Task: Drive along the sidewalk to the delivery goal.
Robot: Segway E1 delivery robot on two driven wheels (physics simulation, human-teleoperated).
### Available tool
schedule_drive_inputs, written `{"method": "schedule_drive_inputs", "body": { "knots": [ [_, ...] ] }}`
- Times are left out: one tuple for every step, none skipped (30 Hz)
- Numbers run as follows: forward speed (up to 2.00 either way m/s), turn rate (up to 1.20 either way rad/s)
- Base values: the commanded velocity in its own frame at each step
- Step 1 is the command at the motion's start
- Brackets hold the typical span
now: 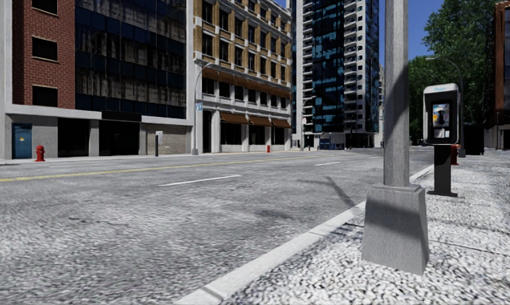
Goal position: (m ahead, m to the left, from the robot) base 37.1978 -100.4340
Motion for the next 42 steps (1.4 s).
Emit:
{"method": "schedule_drive_inputs", "body": {
  "knots": [
    [-0.44, -0.51],
    [-0.44, -0.52],
    [-0.44, -0.54],
    [-0.44, -0.54],
    [-0.44, -0.54],
    [-0.44, -0.54],
    [-0.44, -0.55],
    [-0.44, -0.55],
    [-0.44, -0.55],
    [-0.44, -0.55],
    [-0.44, -0.55],
    [-0.44, -0.55],
    [-0.44, -0.55],
    [-0.44, -0.57],
    [-0.44, -0.58],
    [-0.44, -0.58],
    [-0.44, -0.58],
    [-0.44, -0.58],
    [-0.44, -0.59],
    [-0.44, -0.59],
    [-0.44, -0.59],
    [-0.44, -0.59],
    [-0.44, -0.59],
    [-0.44, -0.59],
    [-0.44, -0.59],
    [-0.44, -0.59],
    [-0.44, -0.59],
    [-0.44, -0.59],
    [-0.44, -0.59],
    [-0.44, -0.59],
    [-0.44, -0.59],
    [-0.44, -0.59],
    [-0.44, -0.59],
    [-0.44, -0.59],
    [-0.44, -0.59],
    [-0.43, -0.59],
    [-0.26, -0.54],
    [-0.26, -0.54],
    [0.00, 0.00],
    [0.00, 0.00],
    [0.00, 0.00],
    [0.00, 0.00]
  ]
}}
